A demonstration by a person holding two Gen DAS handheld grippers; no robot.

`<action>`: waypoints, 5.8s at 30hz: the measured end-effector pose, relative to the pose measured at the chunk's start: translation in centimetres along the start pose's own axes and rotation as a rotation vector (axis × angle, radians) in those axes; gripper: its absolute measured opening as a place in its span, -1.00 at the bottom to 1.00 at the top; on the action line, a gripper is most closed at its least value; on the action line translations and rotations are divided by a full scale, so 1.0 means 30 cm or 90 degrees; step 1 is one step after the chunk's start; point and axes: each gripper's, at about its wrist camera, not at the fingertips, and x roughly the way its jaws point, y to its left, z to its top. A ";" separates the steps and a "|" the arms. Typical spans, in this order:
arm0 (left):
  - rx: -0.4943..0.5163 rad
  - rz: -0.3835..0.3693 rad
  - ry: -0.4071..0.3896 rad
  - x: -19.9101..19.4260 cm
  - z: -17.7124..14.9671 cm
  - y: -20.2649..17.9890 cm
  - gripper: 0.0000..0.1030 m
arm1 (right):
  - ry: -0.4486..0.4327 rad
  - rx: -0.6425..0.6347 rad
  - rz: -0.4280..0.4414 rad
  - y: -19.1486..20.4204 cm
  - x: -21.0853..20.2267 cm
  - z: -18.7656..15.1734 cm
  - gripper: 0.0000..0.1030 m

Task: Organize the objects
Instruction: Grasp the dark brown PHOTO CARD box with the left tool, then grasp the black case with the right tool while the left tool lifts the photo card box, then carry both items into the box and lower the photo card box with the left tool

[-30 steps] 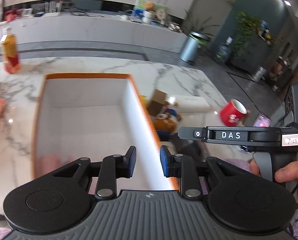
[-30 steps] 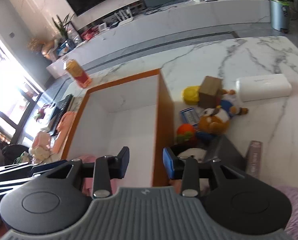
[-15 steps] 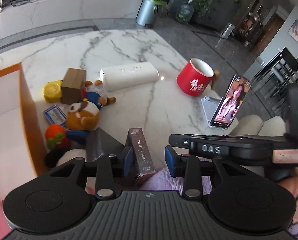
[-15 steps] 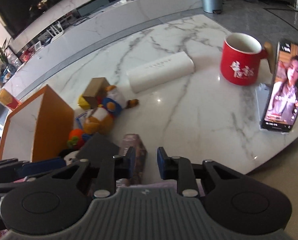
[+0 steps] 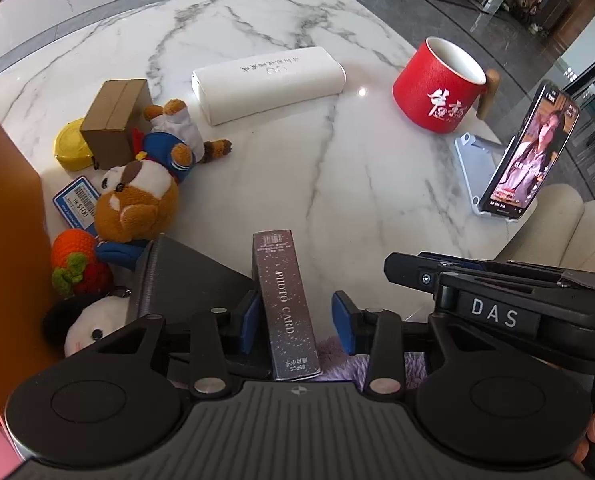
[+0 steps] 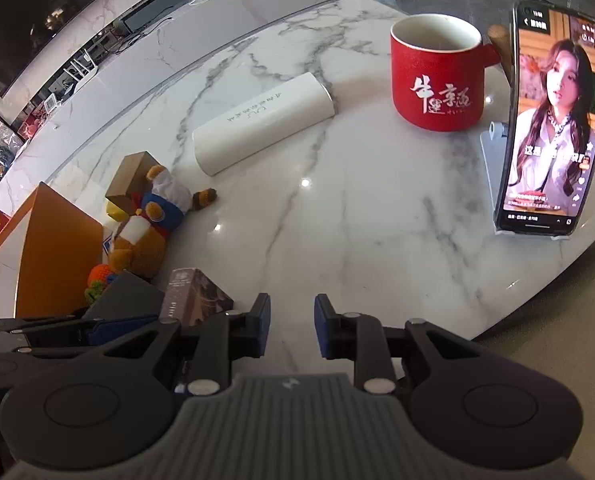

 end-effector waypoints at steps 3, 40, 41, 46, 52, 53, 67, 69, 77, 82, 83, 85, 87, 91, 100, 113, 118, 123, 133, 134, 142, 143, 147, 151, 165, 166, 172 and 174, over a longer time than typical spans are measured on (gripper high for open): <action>0.014 0.019 0.002 0.013 0.000 -0.012 -0.37 | 0.006 0.000 0.004 -0.003 0.009 -0.004 -0.49; -0.101 0.060 -0.228 -0.368 -0.025 0.323 -0.49 | 0.081 -0.158 0.072 0.455 0.122 0.021 0.38; -0.103 0.057 -0.228 -0.365 -0.026 0.328 -0.49 | 0.090 -0.162 0.066 0.461 0.138 0.019 0.38; -0.108 0.043 -0.228 -0.365 -0.040 0.342 -0.49 | 0.110 -0.162 0.052 0.451 0.170 0.004 0.39; -0.108 0.033 -0.235 -0.383 -0.060 0.334 -0.49 | 0.108 -0.138 0.079 0.387 0.096 0.020 0.01; -0.109 0.031 -0.236 -0.386 -0.064 0.331 -0.49 | 0.108 -0.137 0.079 0.376 0.081 0.021 -0.02; -0.138 0.004 -0.272 -0.510 -0.139 0.329 -0.49 | 0.070 -0.112 0.059 0.297 0.011 -0.008 -0.22; -0.148 -0.003 -0.286 -0.550 -0.162 0.342 -0.49 | 0.040 -0.117 0.064 0.306 -0.037 -0.009 -0.22; -0.191 -0.005 -0.345 -0.691 -0.245 0.399 -0.49 | -0.073 -0.158 0.147 0.414 -0.258 -0.032 -0.23; -0.223 -0.003 -0.365 -0.739 -0.296 0.456 -0.49 | -0.087 -0.188 0.232 0.516 -0.337 -0.051 -0.23; -0.231 -0.002 -0.365 -0.744 -0.307 0.470 -0.49 | -0.081 -0.191 0.246 0.538 -0.339 -0.057 -0.23; -0.246 0.000 -0.360 -0.740 -0.328 0.499 -0.49 | -0.066 -0.196 0.268 0.582 -0.333 -0.073 -0.23; -0.264 -0.004 -0.349 -0.730 -0.354 0.531 -0.49 | -0.044 -0.202 0.282 0.624 -0.311 -0.094 -0.23; -0.307 -0.026 -0.322 -0.684 -0.396 0.597 -0.49 | 0.000 -0.203 0.288 0.678 -0.248 -0.133 -0.24; -0.390 -0.071 -0.244 -0.524 -0.470 0.714 -0.49 | 0.038 -0.211 0.249 0.743 -0.134 -0.160 -0.24; -0.410 -0.011 -0.153 -0.437 -0.538 0.732 -0.49 | 0.084 -0.239 0.231 0.835 0.002 -0.205 -0.24; -0.376 0.031 -0.126 -0.443 -0.529 0.713 -0.49 | 0.110 -0.242 0.232 0.859 0.043 -0.224 -0.24; -0.333 0.070 -0.107 -0.434 -0.513 0.682 -0.48 | 0.134 -0.236 0.221 0.870 0.080 -0.243 -0.24; -0.321 0.079 -0.076 -0.390 -0.495 0.683 -0.41 | 0.154 -0.268 0.193 0.902 0.115 -0.270 -0.24; -0.317 0.078 -0.075 -0.390 -0.494 0.681 -0.41 | 0.158 -0.270 0.192 0.904 0.121 -0.274 -0.24; -0.311 0.060 -0.084 -0.413 -0.515 0.686 -0.42 | 0.181 -0.287 0.183 0.910 0.139 -0.284 -0.41; -0.307 0.058 -0.086 -0.420 -0.519 0.683 -0.41 | 0.182 -0.292 0.181 0.912 0.140 -0.285 -0.42; -0.293 0.044 -0.106 -0.443 -0.528 0.675 -0.32 | 0.190 -0.297 0.181 0.915 0.142 -0.284 -0.42; -0.288 0.047 -0.120 -0.455 -0.527 0.675 -0.37 | 0.188 -0.318 0.175 0.927 0.135 -0.277 -0.41; -0.302 0.036 -0.172 -0.503 -0.511 0.716 -0.37 | 0.173 -0.485 0.170 0.958 0.067 -0.193 -0.44; -0.303 0.039 -0.174 -0.508 -0.509 0.722 -0.37 | 0.171 -0.515 0.167 0.965 0.064 -0.186 -0.44; -0.296 0.055 -0.166 -0.516 -0.488 0.748 -0.37 | 0.190 -0.783 0.121 1.009 0.100 -0.212 -0.43; -0.293 0.056 -0.163 -0.514 -0.483 0.751 -0.37 | 0.186 -0.887 0.092 1.018 0.132 -0.243 -0.43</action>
